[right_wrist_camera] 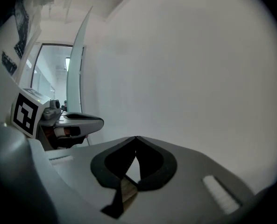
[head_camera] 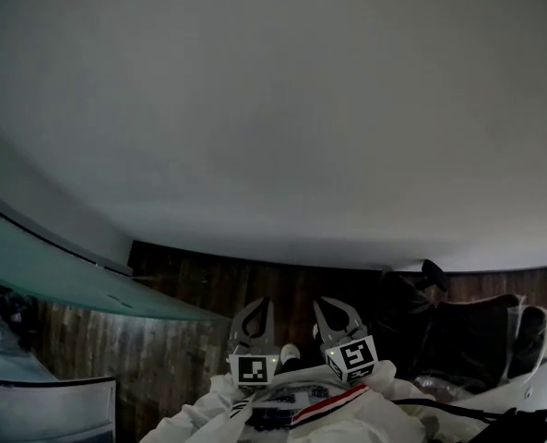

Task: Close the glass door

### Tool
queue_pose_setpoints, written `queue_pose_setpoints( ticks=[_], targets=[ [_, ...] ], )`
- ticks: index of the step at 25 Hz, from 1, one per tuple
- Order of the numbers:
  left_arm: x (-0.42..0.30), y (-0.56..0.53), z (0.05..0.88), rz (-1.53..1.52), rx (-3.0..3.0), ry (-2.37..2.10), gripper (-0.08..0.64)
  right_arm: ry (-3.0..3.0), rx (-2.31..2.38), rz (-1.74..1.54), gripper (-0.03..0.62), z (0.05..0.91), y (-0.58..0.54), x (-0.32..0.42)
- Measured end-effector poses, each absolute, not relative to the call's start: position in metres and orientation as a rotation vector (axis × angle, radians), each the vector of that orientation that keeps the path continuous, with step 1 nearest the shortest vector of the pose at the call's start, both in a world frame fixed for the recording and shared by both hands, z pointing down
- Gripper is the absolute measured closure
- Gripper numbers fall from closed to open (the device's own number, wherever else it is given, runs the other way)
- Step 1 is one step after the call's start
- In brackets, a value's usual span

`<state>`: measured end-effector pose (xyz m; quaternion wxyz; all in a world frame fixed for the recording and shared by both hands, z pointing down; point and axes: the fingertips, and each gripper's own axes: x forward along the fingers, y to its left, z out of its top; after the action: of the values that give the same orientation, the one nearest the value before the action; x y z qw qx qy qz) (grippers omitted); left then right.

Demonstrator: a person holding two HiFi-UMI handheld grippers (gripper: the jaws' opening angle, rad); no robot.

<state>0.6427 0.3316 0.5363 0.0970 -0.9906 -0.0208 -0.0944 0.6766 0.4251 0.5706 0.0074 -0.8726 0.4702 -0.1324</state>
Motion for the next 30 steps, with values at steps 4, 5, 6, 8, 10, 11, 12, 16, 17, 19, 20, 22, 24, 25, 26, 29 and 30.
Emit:
queue_pose_setpoints(
  ticks=[4,5,6,8,10,11,12,16,17,19,20,22,24,25,26,29,30],
  targets=[
    [0.658,0.283,0.540,-0.336,-2.946,0.193,0.557,1.716,-2.598,-0.422,0.588,0.570,0.361,0.710],
    [0.660,0.271,0.538,-0.348,-2.947,0.285,0.557,1.801,-2.548,-0.413,0.588,0.568,0.344,0.716],
    [0.661,0.260,0.536,-0.354,-2.948,0.385,0.557,1.890,-2.489,-0.400,0.588,0.563,0.327,0.720],
    [0.662,0.241,0.528,-0.349,-2.936,0.560,0.557,2.050,-2.361,-0.369,0.588,0.550,0.295,0.725],
    [0.662,0.228,0.522,-0.368,-2.894,0.669,0.557,2.164,-2.252,-0.356,0.588,0.542,0.271,0.727],
    [0.660,0.224,0.520,-0.376,-2.870,0.714,0.557,2.213,-2.208,-0.363,0.588,0.540,0.262,0.727],
    [0.656,0.219,0.519,-0.379,-2.852,0.766,0.557,2.268,-2.171,-0.377,0.588,0.541,0.254,0.725],
    [0.616,0.196,0.518,-0.372,-2.801,1.080,0.557,2.444,-2.004,-0.391,0.588,0.555,0.222,0.704],
    [0.599,0.192,0.517,-0.375,-2.775,1.167,0.557,2.494,-1.946,-0.396,0.588,0.556,0.216,0.693],
    [0.561,0.187,0.514,-0.392,-2.708,1.337,0.557,2.598,-1.830,-0.396,0.588,0.554,0.201,0.667],
    [0.541,0.185,0.515,-0.409,-2.671,1.419,0.557,2.647,-1.771,-0.390,0.588,0.553,0.194,0.653],
    [0.502,0.186,0.521,-0.435,-2.598,1.590,0.557,2.749,-1.637,-0.383,0.588,0.554,0.184,0.621],
    [0.468,0.195,0.530,-0.443,-2.526,1.748,0.557,2.834,-1.502,-0.366,0.588,0.559,0.181,0.590],
    [0.454,0.200,0.534,-0.442,-2.494,1.815,0.557,2.866,-1.445,-0.358,0.588,0.561,0.179,0.576],
    [0.442,0.204,0.538,-0.440,-2.468,1.869,0.557,2.892,-1.394,-0.357,0.588,0.563,0.178,0.563],
    [0.414,0.208,0.541,-0.433,-2.415,1.962,0.557,2.943,-1.295,-0.379,0.588,0.565,0.174,0.529],
    [0.406,0.207,0.541,-0.427,-2.402,1.982,0.557,2.956,-1.276,-0.382,0.588,0.565,0.172,0.519]
  ],
)
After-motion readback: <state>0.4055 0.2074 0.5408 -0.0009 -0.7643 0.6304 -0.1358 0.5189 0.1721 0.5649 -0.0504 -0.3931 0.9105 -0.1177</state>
